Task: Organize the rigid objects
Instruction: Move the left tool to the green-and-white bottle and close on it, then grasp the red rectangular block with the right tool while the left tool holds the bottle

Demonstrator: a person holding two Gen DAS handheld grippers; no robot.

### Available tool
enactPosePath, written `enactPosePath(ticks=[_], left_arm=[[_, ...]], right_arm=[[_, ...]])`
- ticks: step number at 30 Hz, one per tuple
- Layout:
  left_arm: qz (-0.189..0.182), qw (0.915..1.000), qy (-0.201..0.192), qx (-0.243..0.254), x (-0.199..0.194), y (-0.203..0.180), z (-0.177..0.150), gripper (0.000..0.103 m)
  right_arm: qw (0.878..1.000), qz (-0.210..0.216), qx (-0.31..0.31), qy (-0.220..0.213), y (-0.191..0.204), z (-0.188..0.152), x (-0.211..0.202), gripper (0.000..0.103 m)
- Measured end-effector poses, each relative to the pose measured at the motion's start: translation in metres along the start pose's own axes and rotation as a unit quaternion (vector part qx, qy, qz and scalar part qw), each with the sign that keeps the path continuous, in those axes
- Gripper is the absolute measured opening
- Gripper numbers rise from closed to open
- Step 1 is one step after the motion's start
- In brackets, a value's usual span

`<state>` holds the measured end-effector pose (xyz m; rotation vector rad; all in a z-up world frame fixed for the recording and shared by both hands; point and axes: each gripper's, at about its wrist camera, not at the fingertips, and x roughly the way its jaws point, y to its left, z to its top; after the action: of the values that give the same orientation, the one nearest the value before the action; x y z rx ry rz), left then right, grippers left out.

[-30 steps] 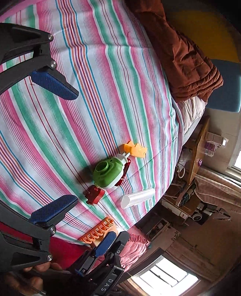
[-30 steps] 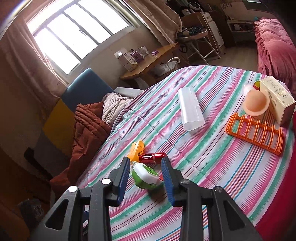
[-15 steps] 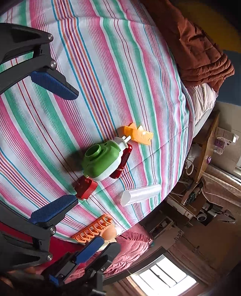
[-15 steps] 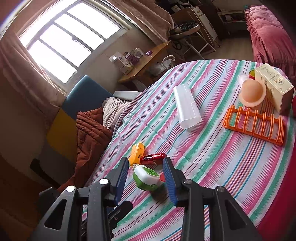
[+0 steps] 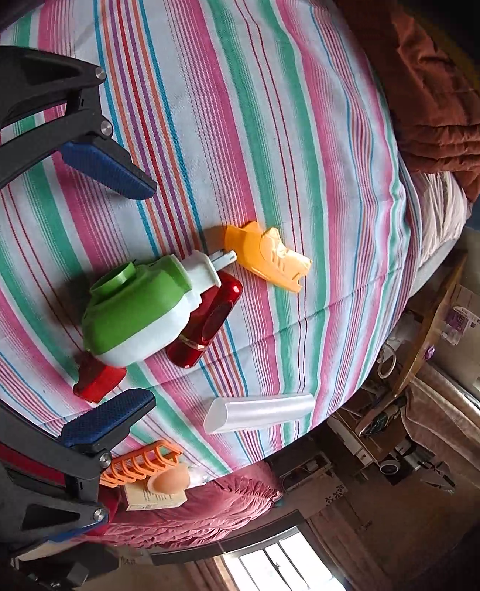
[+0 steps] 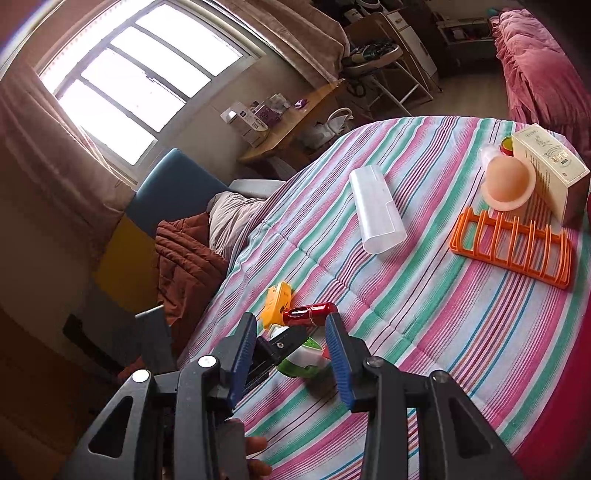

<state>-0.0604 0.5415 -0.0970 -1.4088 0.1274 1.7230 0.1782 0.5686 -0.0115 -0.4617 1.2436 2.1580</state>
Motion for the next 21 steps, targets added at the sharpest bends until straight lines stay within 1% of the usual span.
enactPosePath(ticks=[1, 3, 5, 6, 7, 8, 9, 10, 11, 12, 14, 17, 21], left_arm=[[0.001, 1.0000, 0.004, -0.002, 0.004, 0.002, 0.001, 0.103], [0.008, 0.9999, -0.005, 0.008, 0.004, 0.000, 0.002, 0.103], [0.013, 0.9998, 0.004, 0.016, 0.007, -0.003, 0.003, 0.099], [0.023, 0.9995, 0.002, 0.022, 0.007, -0.004, 0.003, 0.096], [0.036, 0.9989, -0.002, 0.030, 0.007, -0.006, 0.002, 0.089], [0.042, 0.9984, -0.003, 0.038, 0.007, -0.007, 0.001, 0.084], [0.044, 0.9981, -0.004, 0.044, 0.007, -0.007, 0.001, 0.082], [0.037, 0.9981, -0.005, 0.050, 0.005, -0.006, 0.000, 0.071], [0.031, 0.9980, -0.002, 0.054, 0.004, -0.005, -0.001, 0.053], [0.034, 0.9978, 0.001, 0.058, 0.002, -0.004, -0.002, 0.051], [0.021, 0.9980, 0.004, 0.059, -0.004, 0.003, -0.005, 0.049], [0.019, 0.9977, 0.000, 0.065, -0.017, 0.017, -0.016, 0.048], [0.032, 0.9975, -0.008, 0.063, -0.042, 0.045, -0.038, 0.048]], right_arm=[[1.000, 0.000, 0.000, 0.001, 0.000, 0.000, 0.000, 0.039], [1.000, 0.001, 0.002, 0.002, -0.001, 0.000, 0.001, 0.039], [1.000, 0.000, 0.000, 0.004, 0.000, 0.000, 0.002, 0.039], [1.000, 0.000, -0.002, 0.006, 0.001, 0.000, 0.002, 0.039], [1.000, 0.000, -0.004, 0.008, 0.002, -0.001, 0.003, 0.039], [1.000, 0.000, -0.006, 0.010, 0.002, 0.000, 0.004, 0.039], [1.000, 0.000, -0.008, 0.010, 0.003, -0.001, 0.004, 0.039], [1.000, 0.000, -0.008, 0.009, 0.003, -0.001, 0.004, 0.039], [1.000, -0.001, -0.007, 0.008, 0.002, 0.000, 0.003, 0.039], [1.000, -0.002, -0.006, 0.008, 0.001, 0.000, 0.003, 0.039], [1.000, -0.002, -0.003, 0.009, 0.001, 0.000, 0.004, 0.039], [1.000, -0.003, 0.006, 0.005, -0.002, 0.001, 0.003, 0.039], [1.000, -0.009, 0.011, 0.016, -0.005, 0.001, 0.008, 0.039]])
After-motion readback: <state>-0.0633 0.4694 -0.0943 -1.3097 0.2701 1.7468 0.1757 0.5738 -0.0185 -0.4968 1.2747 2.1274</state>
